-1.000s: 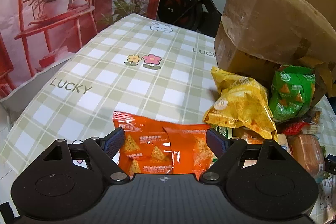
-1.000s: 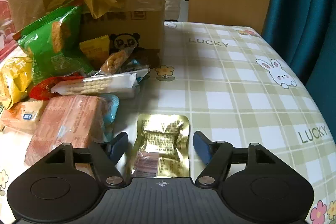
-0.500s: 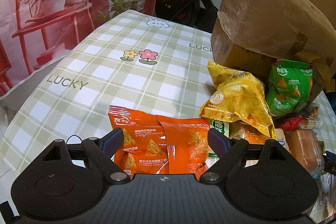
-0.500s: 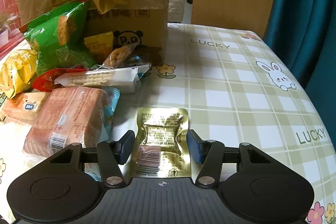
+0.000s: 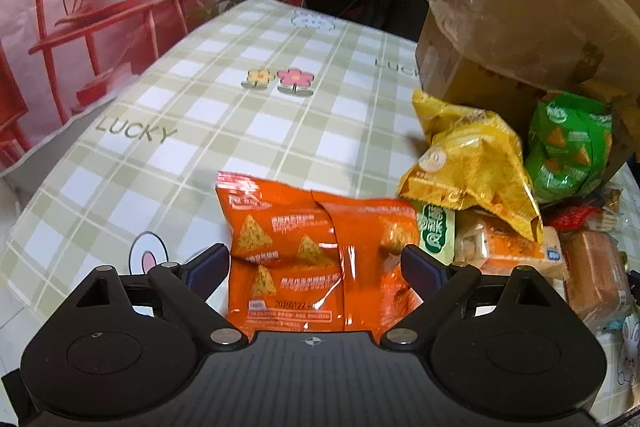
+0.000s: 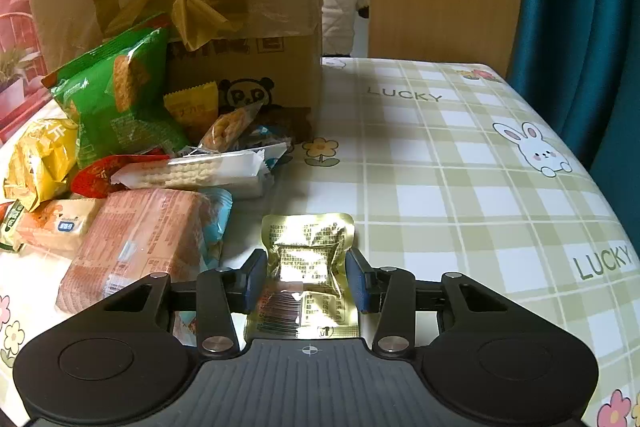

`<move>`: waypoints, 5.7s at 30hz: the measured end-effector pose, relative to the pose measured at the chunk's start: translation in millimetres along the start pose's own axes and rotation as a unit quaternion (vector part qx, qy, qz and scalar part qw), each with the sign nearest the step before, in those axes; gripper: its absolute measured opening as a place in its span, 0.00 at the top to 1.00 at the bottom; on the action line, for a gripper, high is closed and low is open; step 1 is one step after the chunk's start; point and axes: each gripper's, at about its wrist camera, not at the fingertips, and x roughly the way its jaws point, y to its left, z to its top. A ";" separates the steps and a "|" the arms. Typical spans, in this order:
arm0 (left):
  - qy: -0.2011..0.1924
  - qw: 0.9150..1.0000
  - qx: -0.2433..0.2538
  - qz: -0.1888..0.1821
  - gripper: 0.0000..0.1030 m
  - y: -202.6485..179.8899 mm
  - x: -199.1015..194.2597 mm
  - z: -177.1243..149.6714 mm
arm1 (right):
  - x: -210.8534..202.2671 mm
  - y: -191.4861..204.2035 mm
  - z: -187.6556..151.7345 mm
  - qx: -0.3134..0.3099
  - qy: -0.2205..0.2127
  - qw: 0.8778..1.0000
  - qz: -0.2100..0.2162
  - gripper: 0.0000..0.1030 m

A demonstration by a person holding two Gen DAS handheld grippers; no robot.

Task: Organize snacks
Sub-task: 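Close the left gripper on the orange chip packets while the right gripper grasps the gold sachet, then carry the orange packets and gold sachet with both tools to the upright paper bag, then open both grippers to drop the orange packets and gold sachet into the bag, then move both tools back to the snack pile, right gripper closing on a small wrapped snack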

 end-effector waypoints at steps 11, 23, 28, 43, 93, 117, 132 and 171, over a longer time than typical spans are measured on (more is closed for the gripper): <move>0.016 0.999 -0.023 -0.015 0.13 1.8 22.8 -0.1 | 2.4 -0.3 -1.7 0.002 0.005 1.000 0.005 0.54; -0.036 0.999 0.005 -0.038 0.38 -8.5 -9.8 1.6 | -7.2 -2.4 -1.4 -0.006 -0.028 1.000 0.000 0.63; -0.071 0.997 0.019 -0.039 0.38 -16.7 -29.4 10.5 | -20.8 -9.9 6.5 0.009 -0.051 0.999 0.006 0.63; -0.186 0.979 0.056 -0.061 0.38 -57.2 -81.5 84.5 | -85.0 -5.9 97.3 -0.003 -0.190 0.981 0.039 0.63; -0.228 0.962 0.108 -0.107 0.25 -160.5 -69.0 208.6 | -66.3 45.5 225.2 0.007 -0.219 0.972 0.083 0.41; -0.159 0.978 0.066 -0.114 0.26 -85.7 -45.4 106.9 | -56.9 25.4 105.8 0.007 -0.143 0.987 0.070 0.52; -0.113 0.983 0.080 -0.120 0.29 -99.3 -14.0 87.8 | 1.9 15.9 81.4 0.058 -0.046 0.993 0.088 0.66; -0.010 0.990 0.082 -0.116 0.41 -51.4 17.4 46.4 | -7.7 34.0 73.6 0.046 -0.050 0.990 0.125 0.86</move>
